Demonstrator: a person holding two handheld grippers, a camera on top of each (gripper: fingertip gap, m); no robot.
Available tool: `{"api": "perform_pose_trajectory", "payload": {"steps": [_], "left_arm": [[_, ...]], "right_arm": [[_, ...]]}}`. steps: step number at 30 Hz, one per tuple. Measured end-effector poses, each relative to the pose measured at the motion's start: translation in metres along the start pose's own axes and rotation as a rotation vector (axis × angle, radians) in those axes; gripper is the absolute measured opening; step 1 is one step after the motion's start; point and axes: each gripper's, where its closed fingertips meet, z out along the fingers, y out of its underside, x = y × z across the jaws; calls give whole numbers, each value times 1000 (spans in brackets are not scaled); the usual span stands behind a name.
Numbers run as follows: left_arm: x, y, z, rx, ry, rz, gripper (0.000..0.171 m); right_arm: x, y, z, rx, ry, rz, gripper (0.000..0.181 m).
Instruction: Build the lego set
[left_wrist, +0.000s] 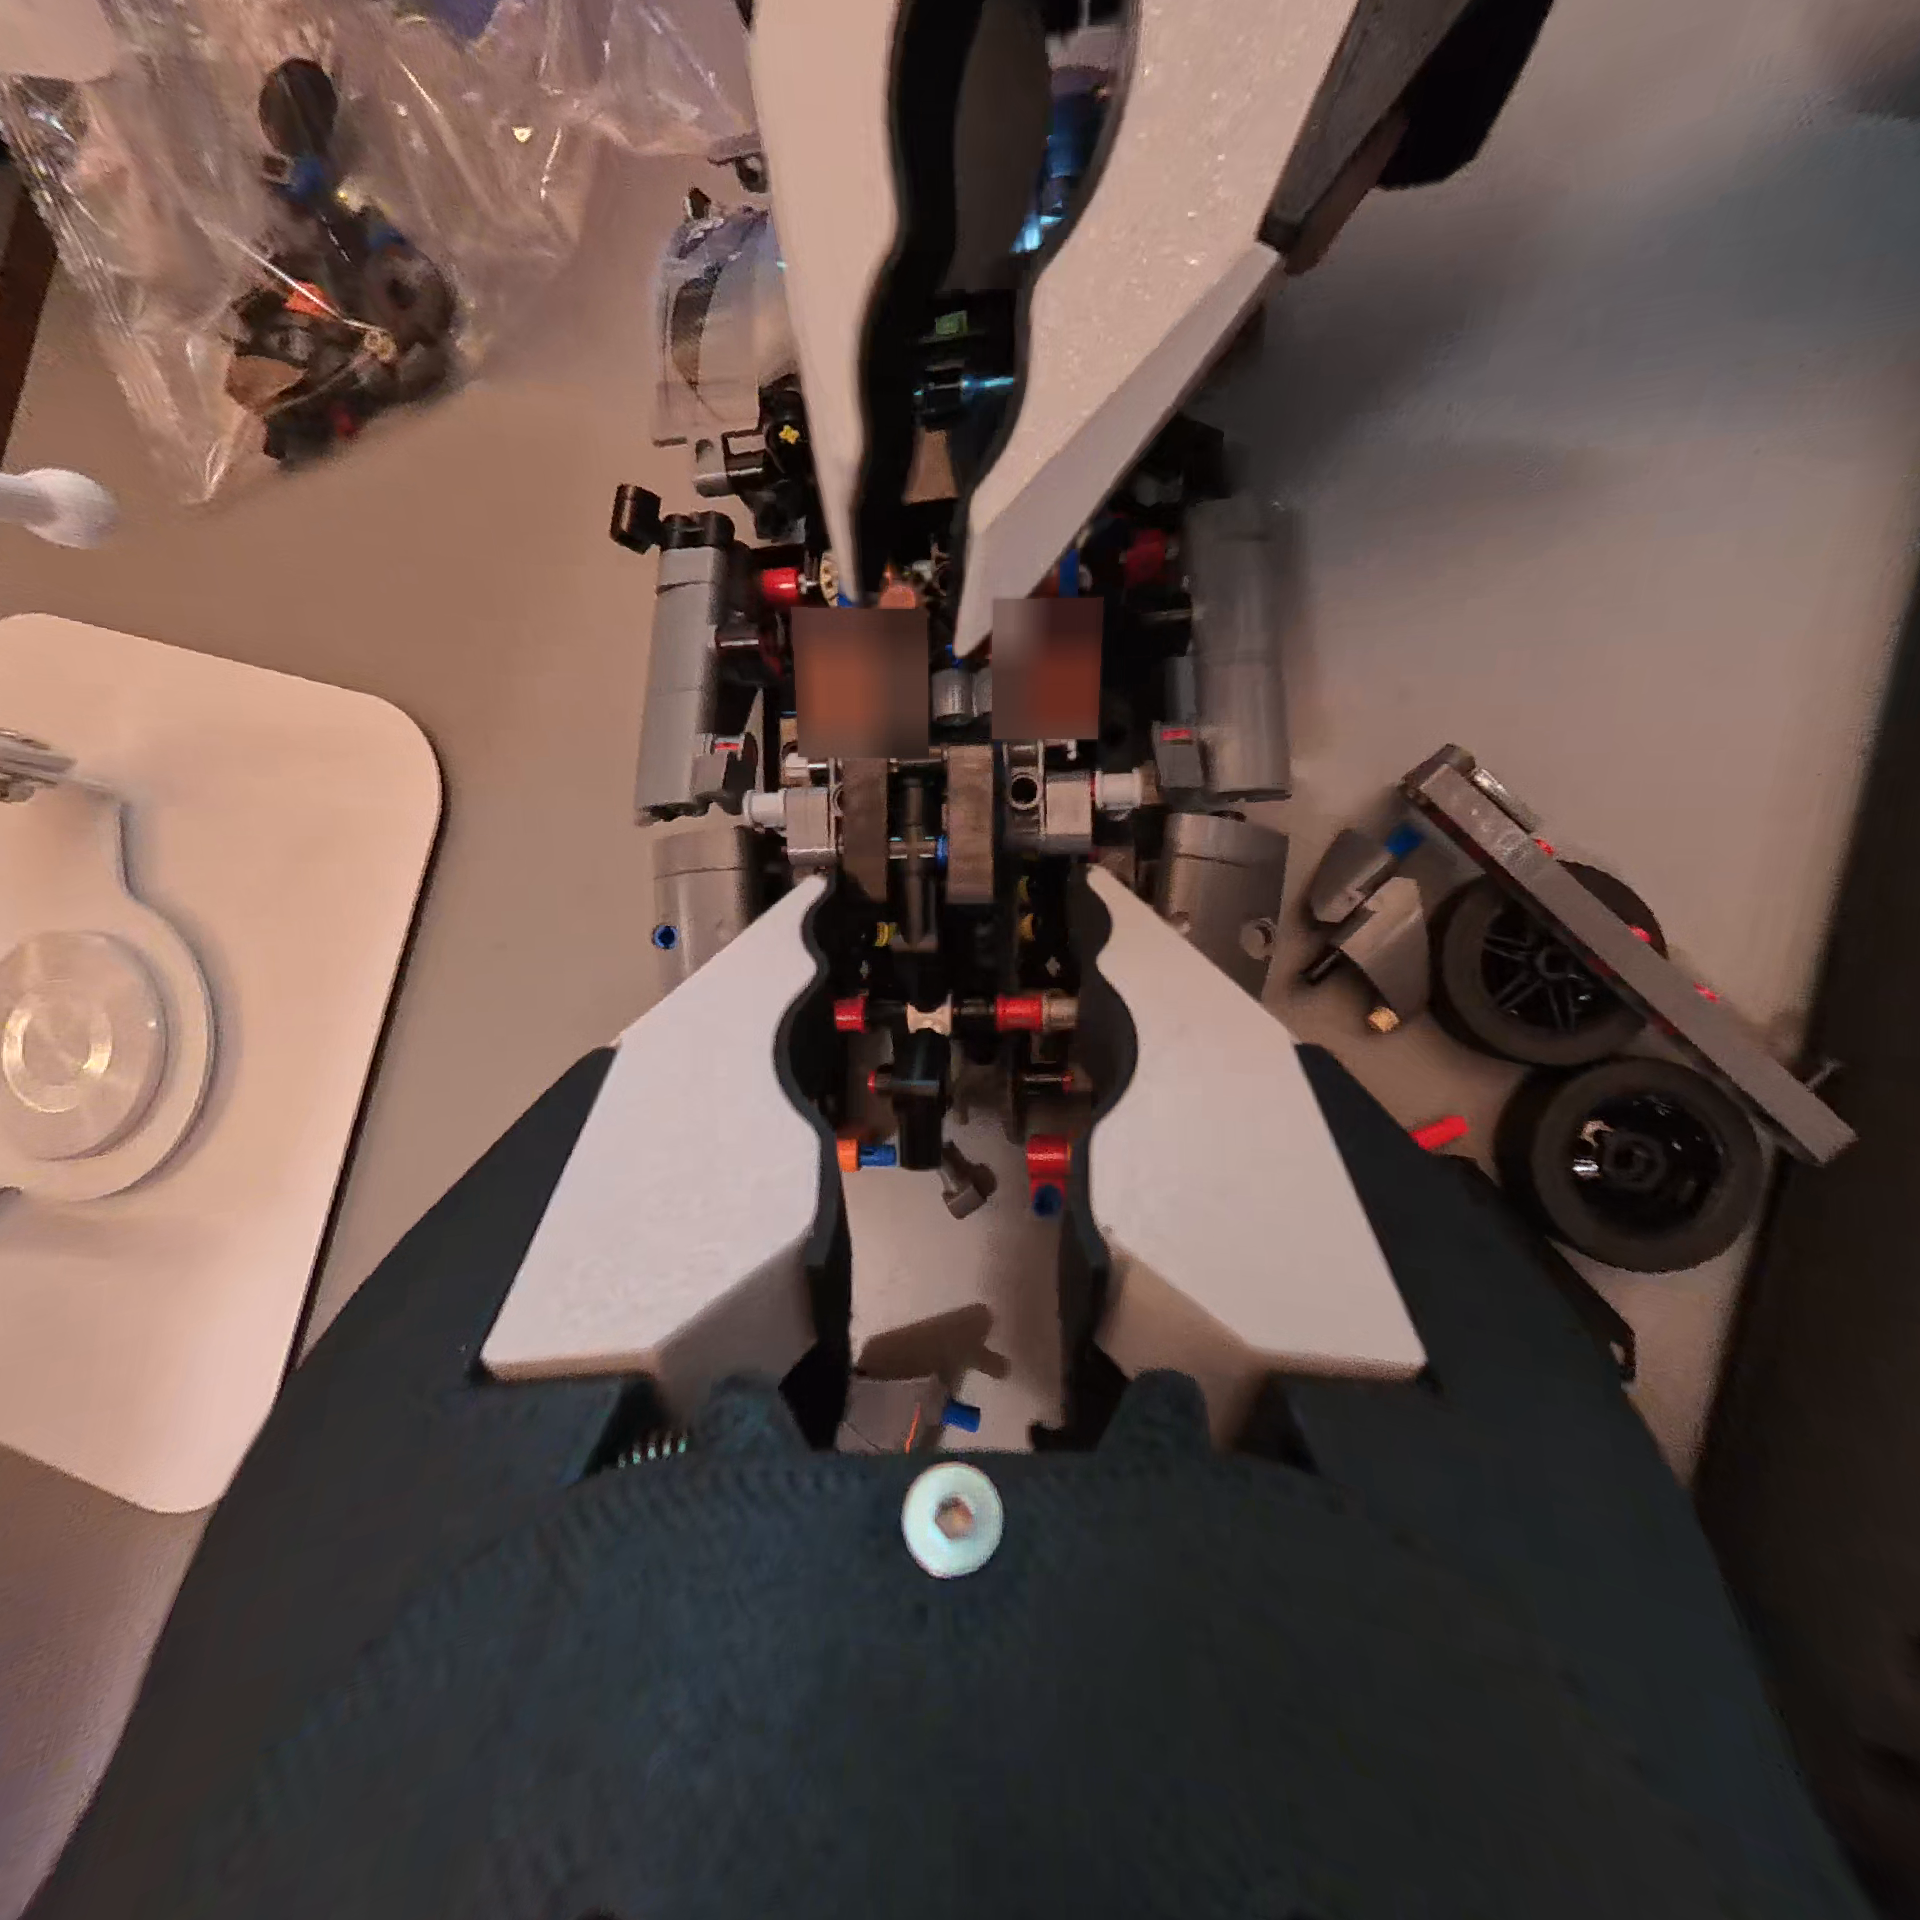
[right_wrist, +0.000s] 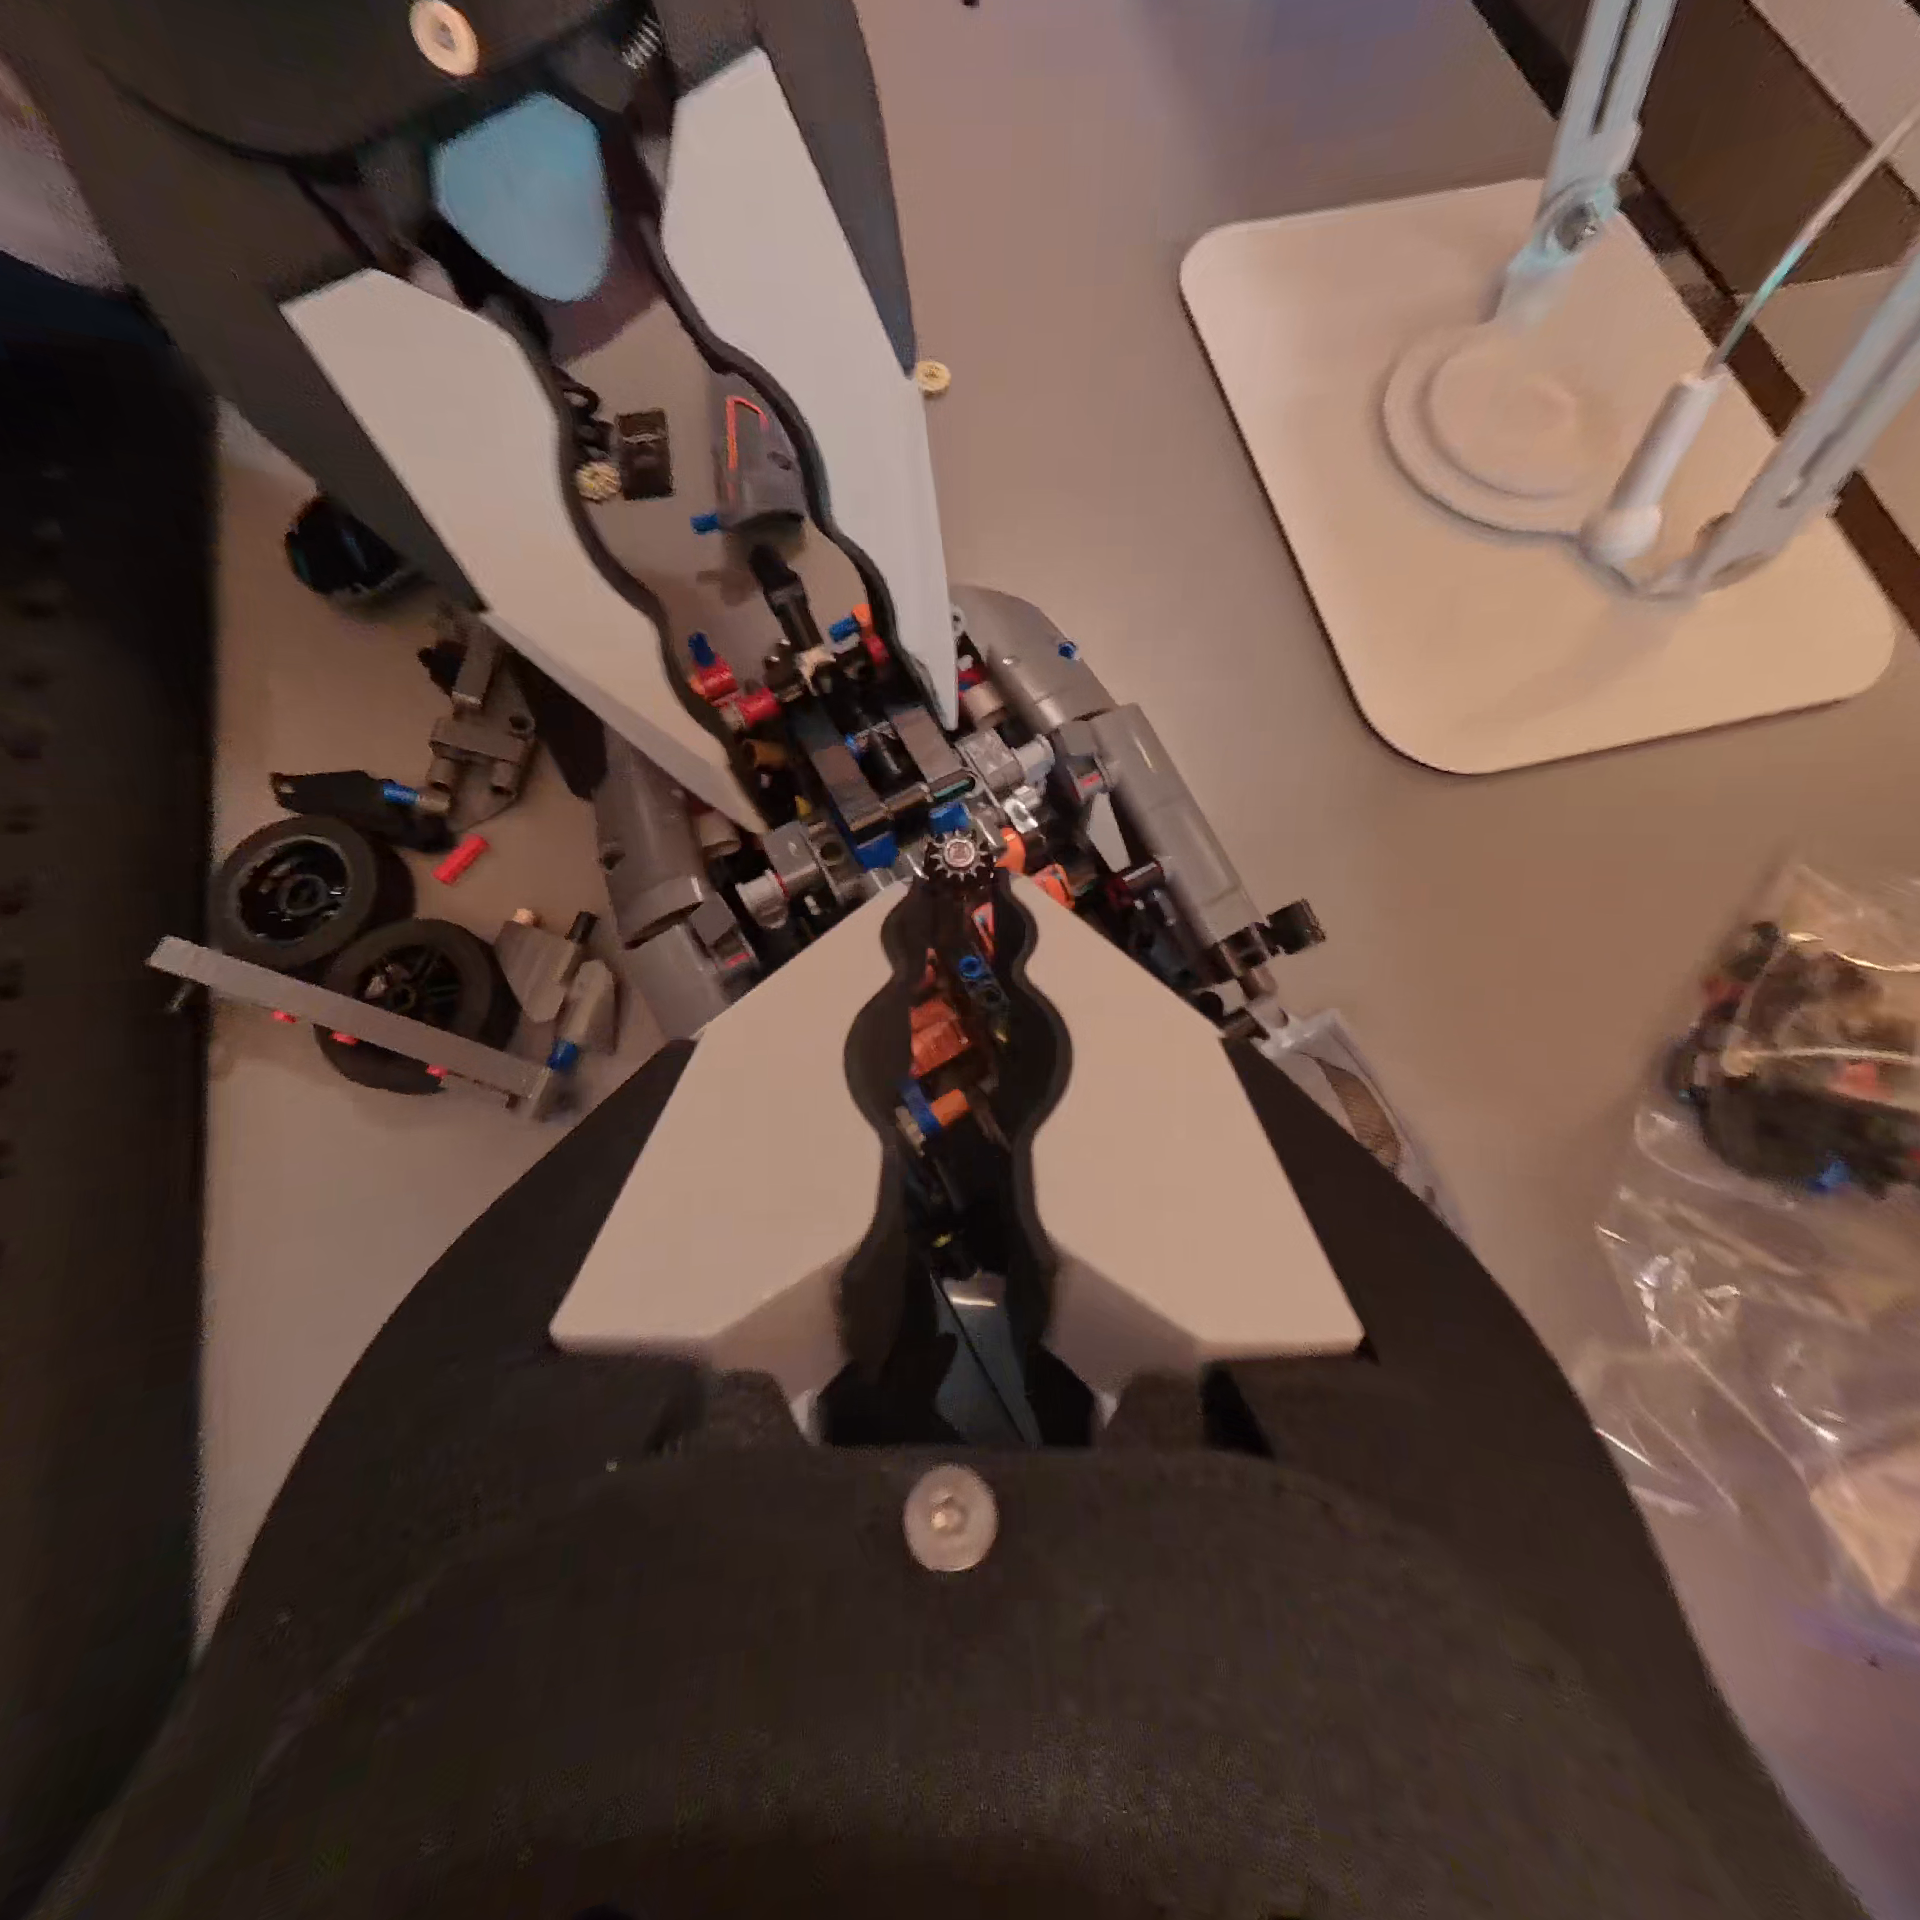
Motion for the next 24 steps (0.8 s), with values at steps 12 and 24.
{"api": "perform_pose_trajectory", "payload": {"steps": [12,24], "left_arm": [[-7,-3,2,33,-38,19,28],[-3,-9,5,-8,-29,27,28]], "right_arm": [[3,-5,10,20,-12,76,11],[9,-8,11,4,65,50,9]]}}
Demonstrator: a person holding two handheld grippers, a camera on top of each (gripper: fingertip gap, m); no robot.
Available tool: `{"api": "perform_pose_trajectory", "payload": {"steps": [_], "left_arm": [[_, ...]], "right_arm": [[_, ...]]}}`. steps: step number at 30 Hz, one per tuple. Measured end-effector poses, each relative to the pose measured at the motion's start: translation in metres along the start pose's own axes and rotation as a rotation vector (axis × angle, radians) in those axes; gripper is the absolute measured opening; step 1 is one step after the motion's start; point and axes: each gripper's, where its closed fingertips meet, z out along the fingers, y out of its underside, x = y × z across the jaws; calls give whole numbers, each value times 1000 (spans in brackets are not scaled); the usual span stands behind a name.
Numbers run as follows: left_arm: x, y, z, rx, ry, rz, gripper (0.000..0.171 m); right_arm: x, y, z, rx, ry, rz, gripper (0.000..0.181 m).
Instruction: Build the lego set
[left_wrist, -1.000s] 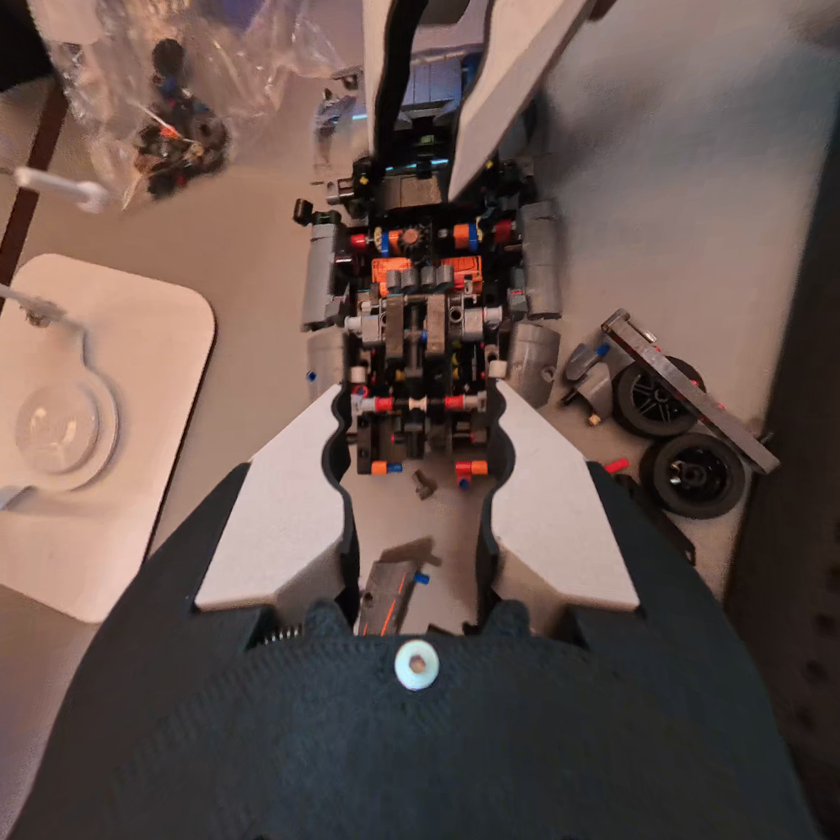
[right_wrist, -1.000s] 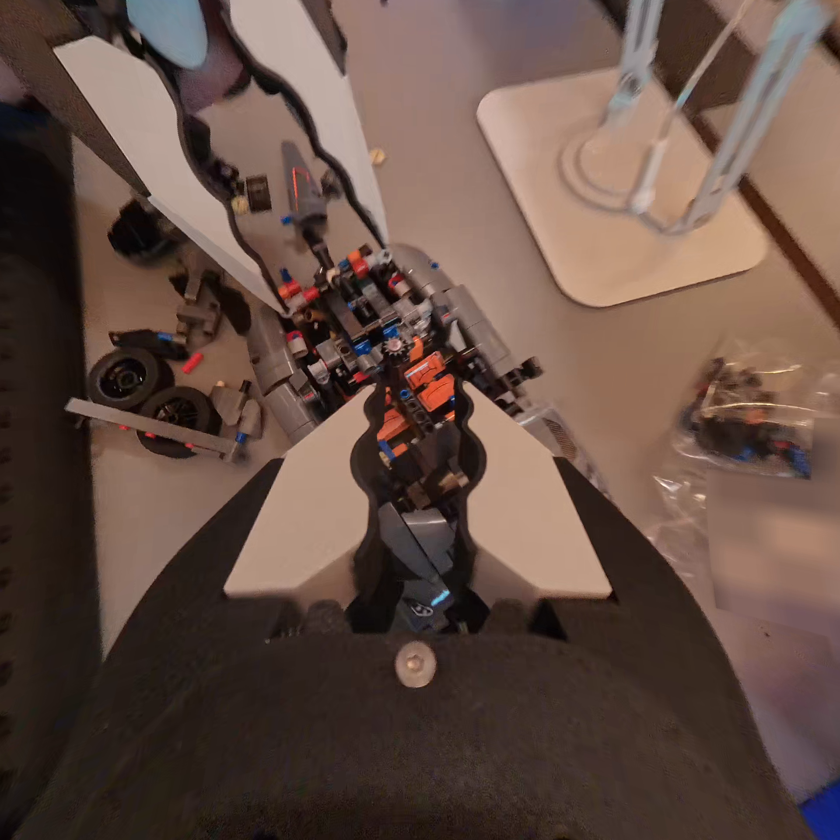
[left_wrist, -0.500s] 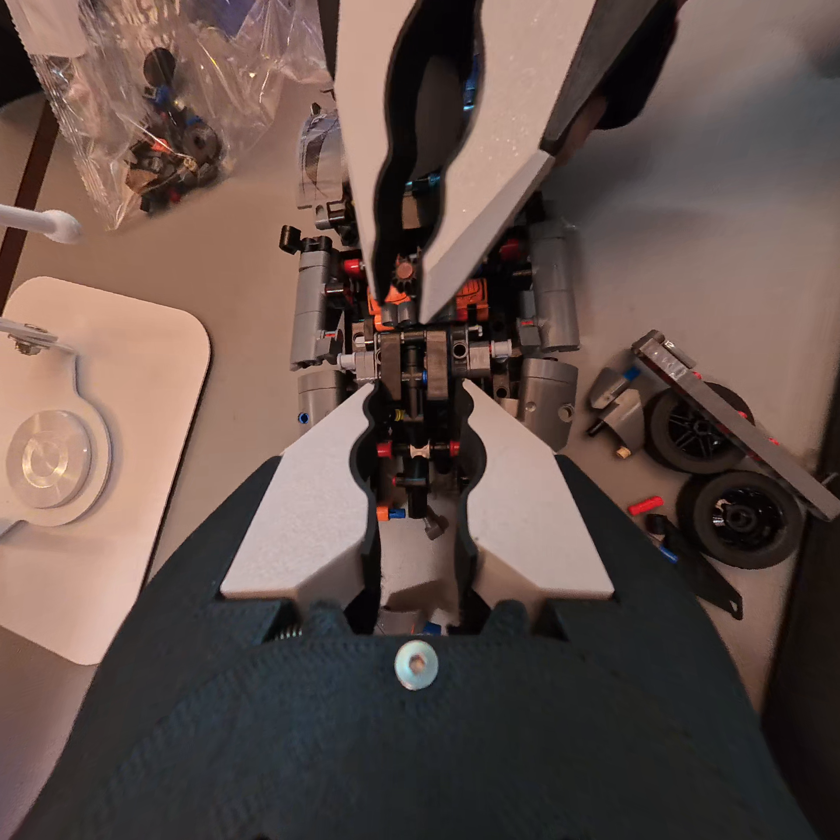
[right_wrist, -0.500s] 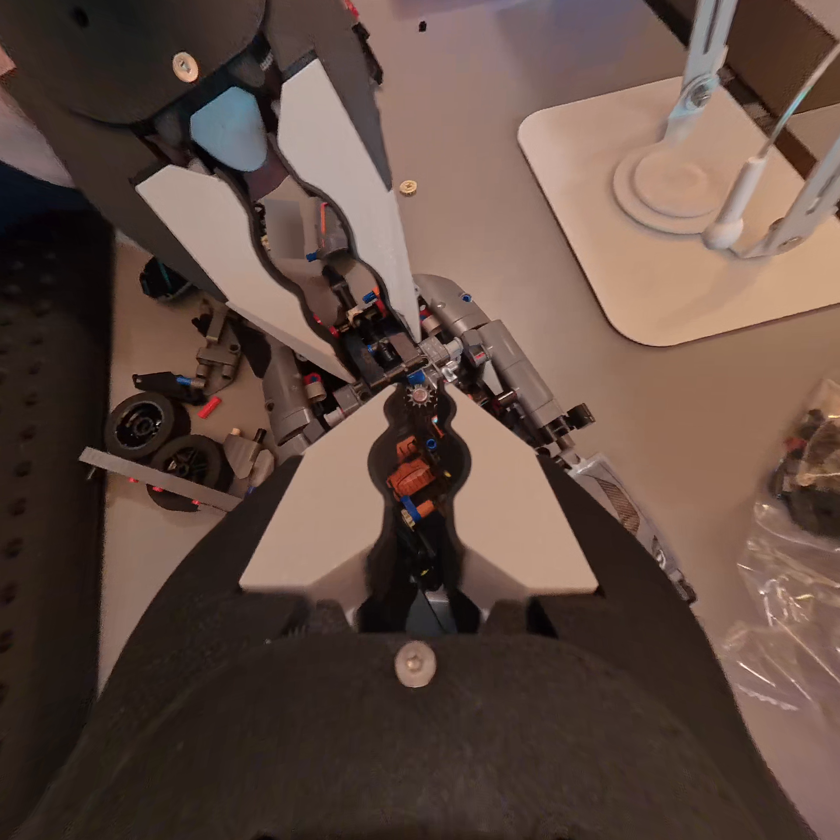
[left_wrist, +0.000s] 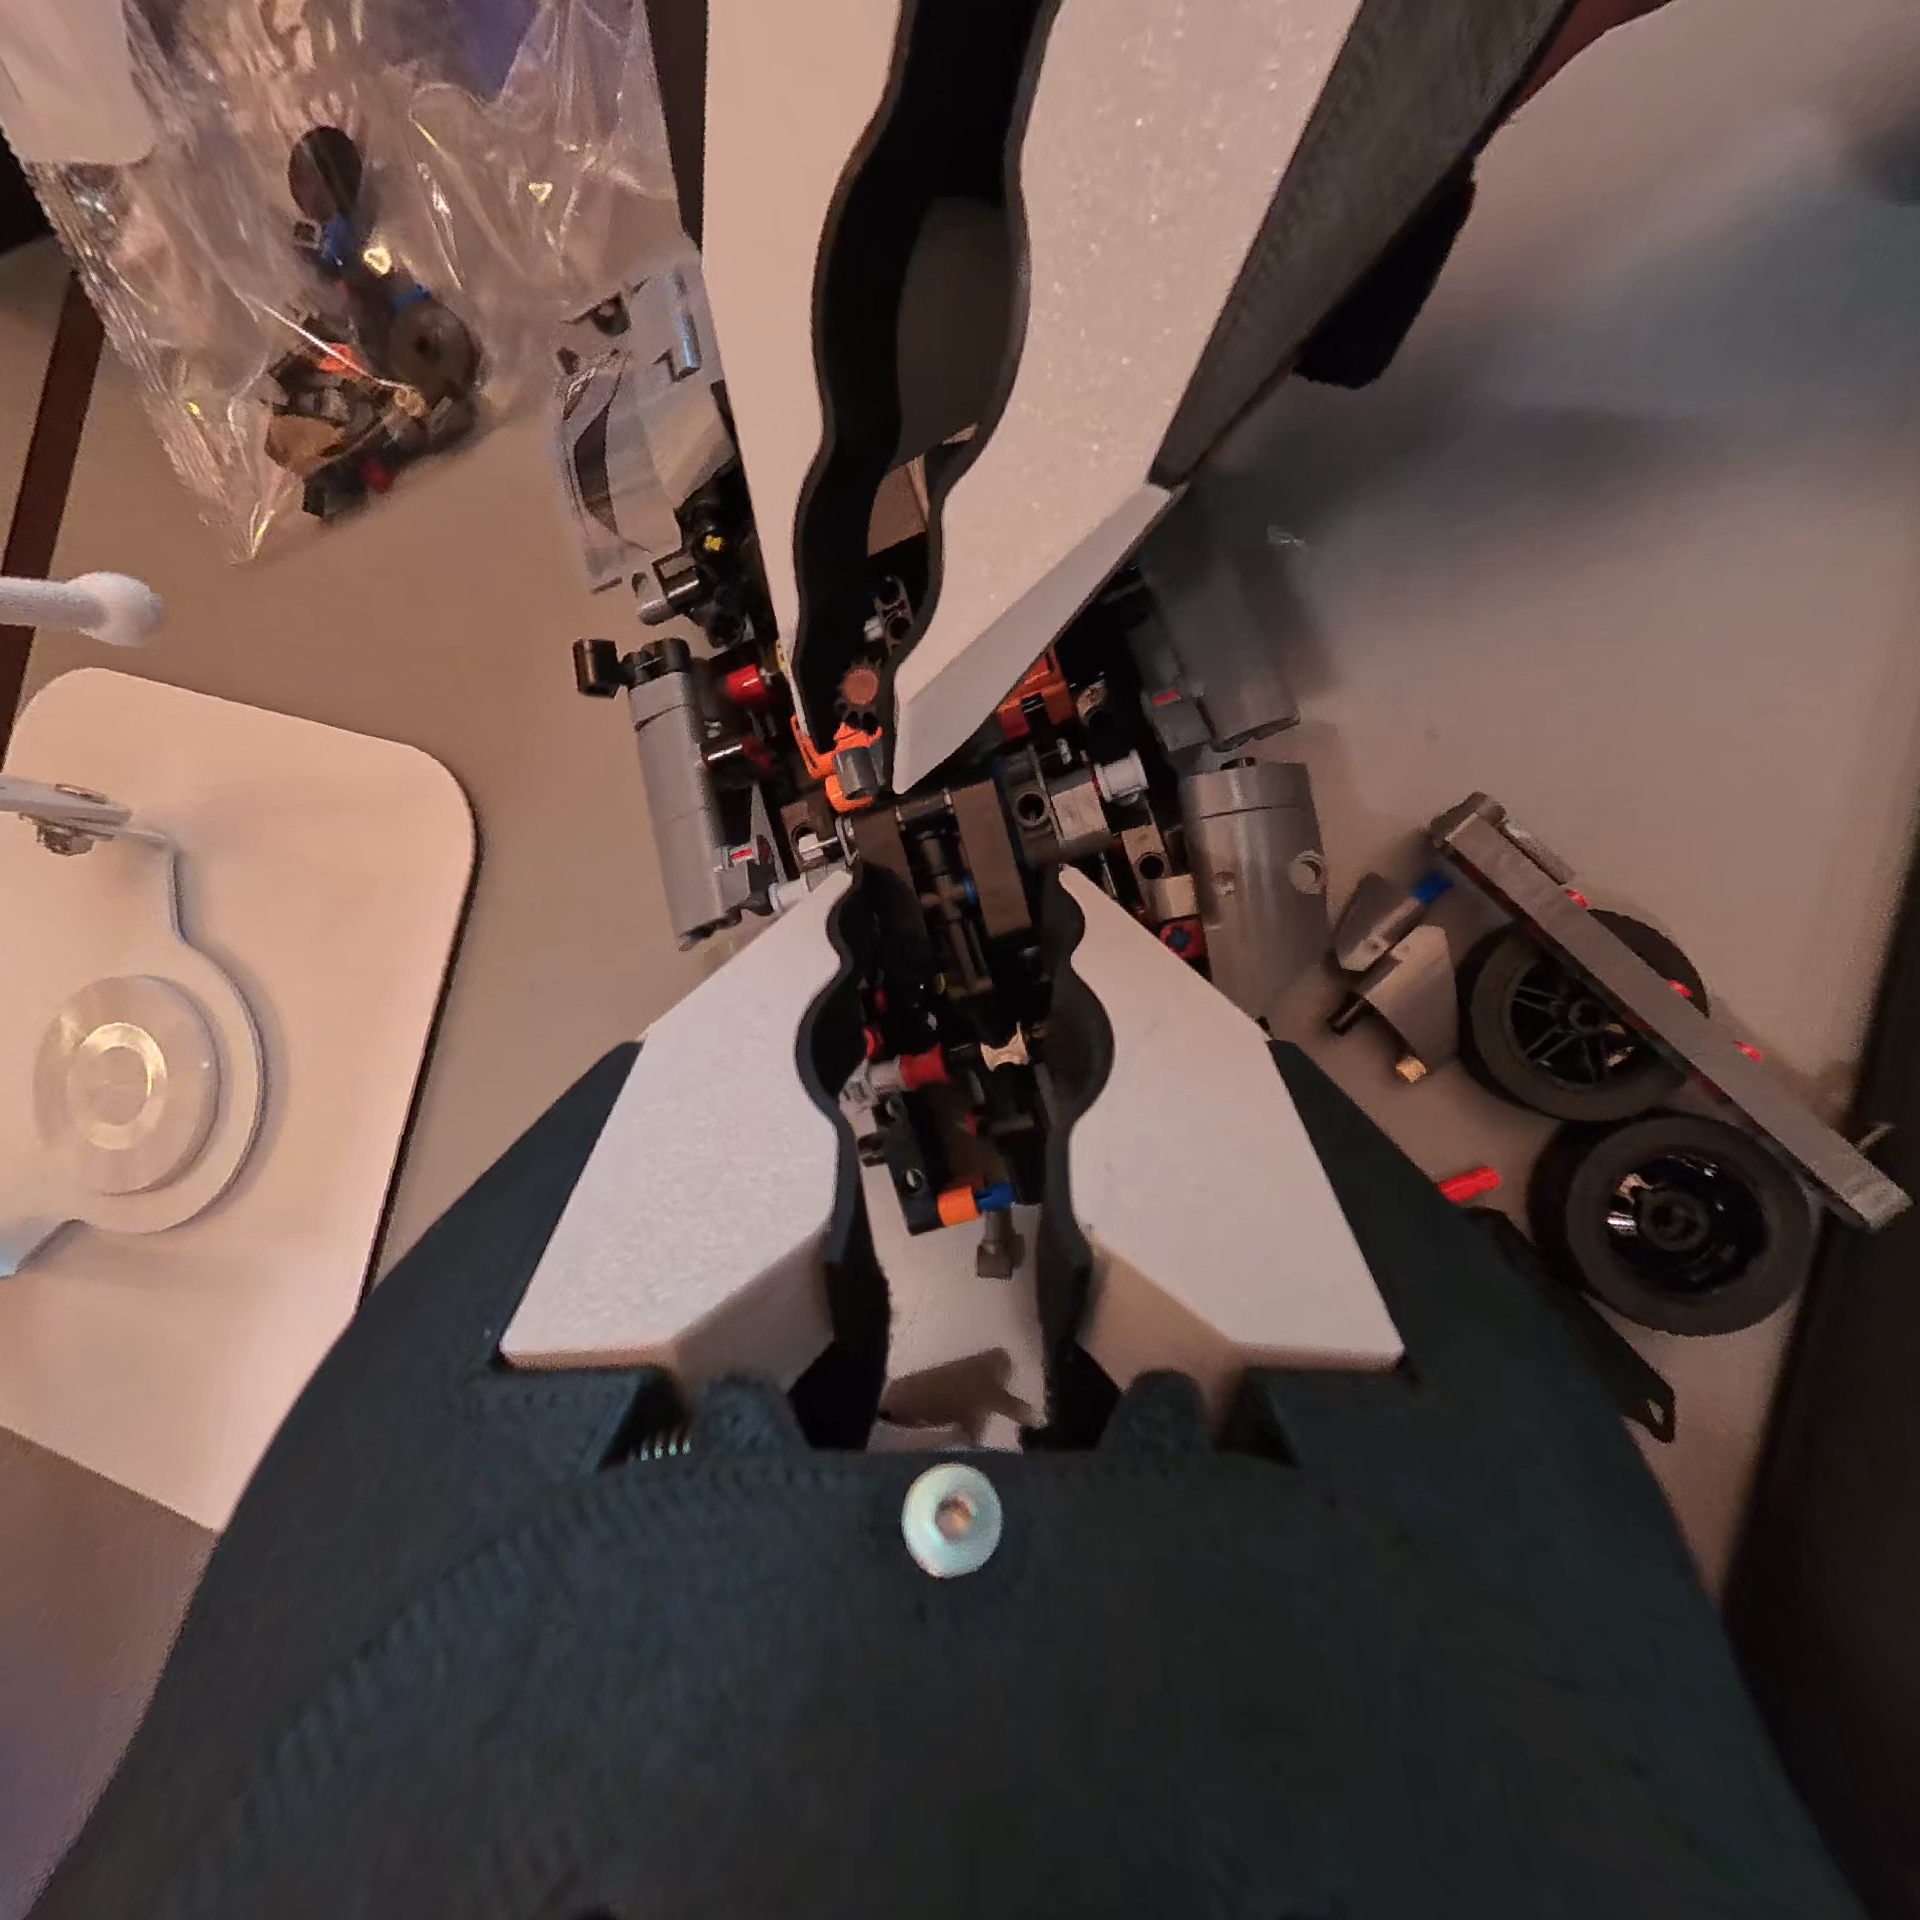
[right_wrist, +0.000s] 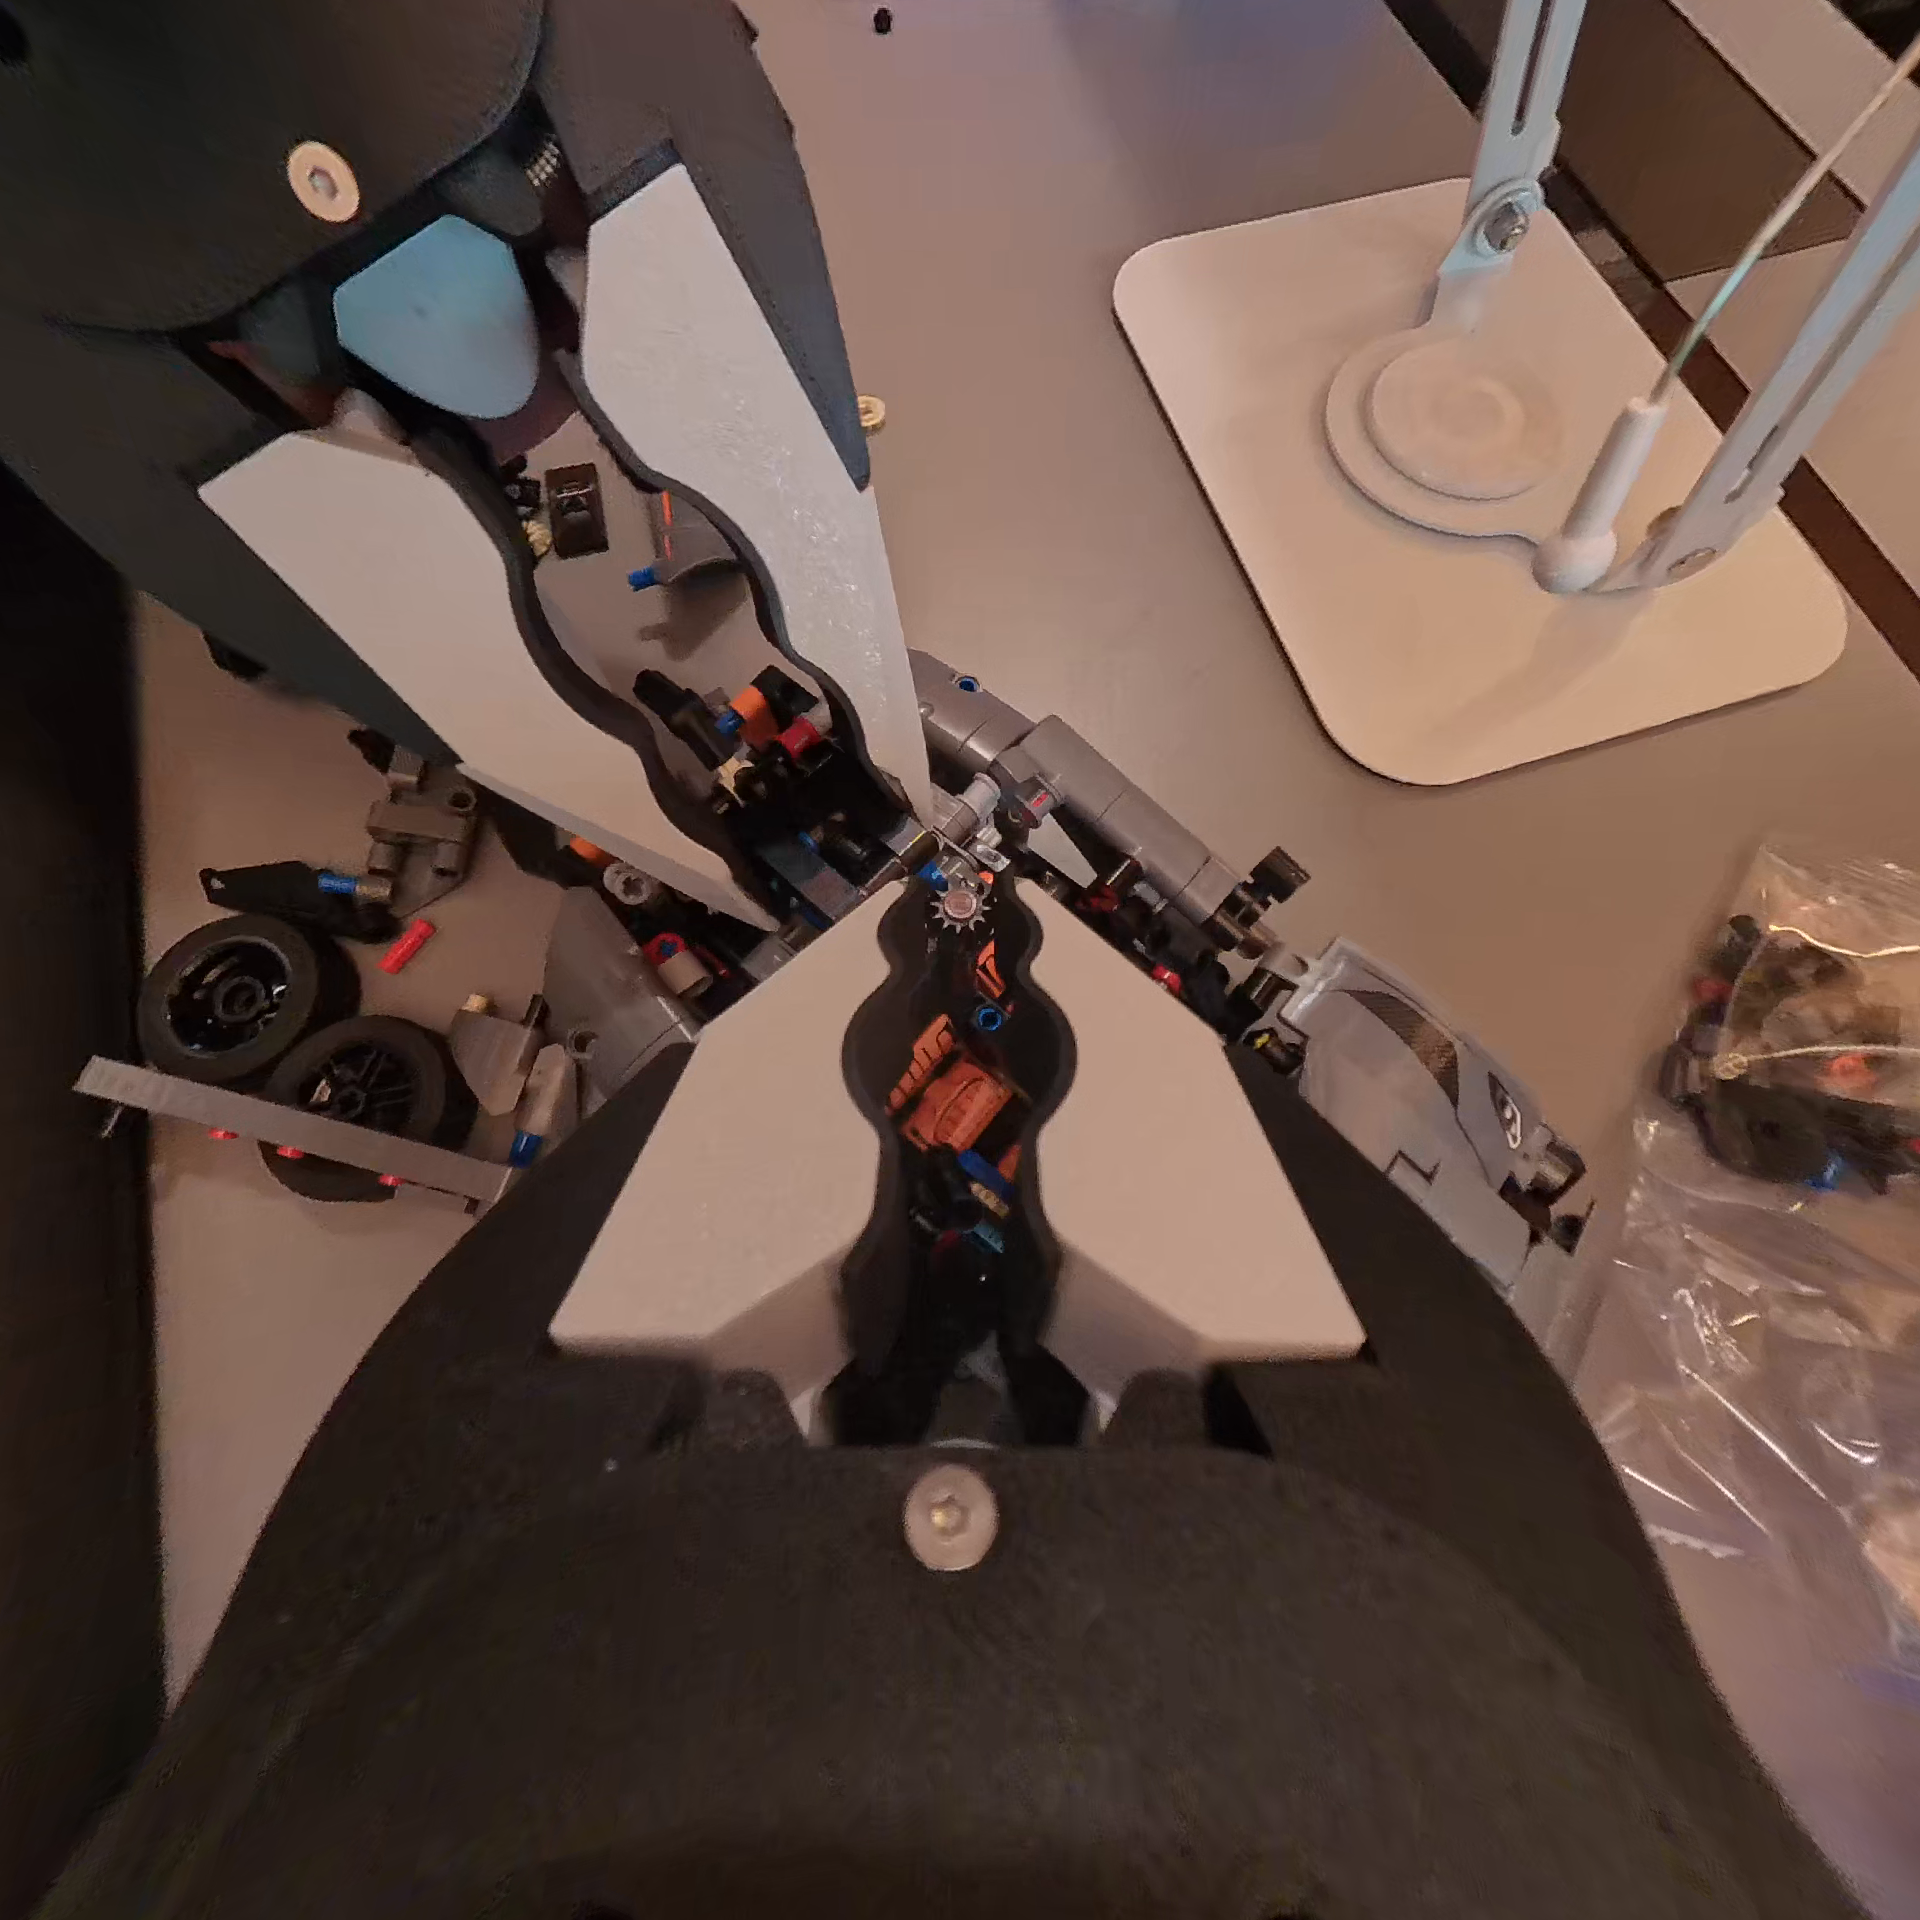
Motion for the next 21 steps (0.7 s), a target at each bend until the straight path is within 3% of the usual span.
{"api": "perform_pose_trajectory", "payload": {"steps": [2,3,5,6,9,14,21], "left_arm": [[-1,0,1,-5,-8,5,28],[-2,0,1,-13,-13,6,28],[-3,0,3,-19,-26,21,28],[-3,-1,3,-13,-22,18,28],[-4,0,3,-5,-15,23,28],[-10,1,1,14,-25,3,27],[-20,12,-5,69,26,43,28]], "right_arm": [[1,-1,-2,4,9,13,9],[-1,-14,-8,84,-7,33,10],[-2,-64,-50,388,-87,159,9],[11,-62,-60,389,-26,178,9],[13,-20,-50,230,-53,206,10],[-23,-23,-69,239,-247,138,11],[-75,33,-44,-140,-413,19,11]]}}
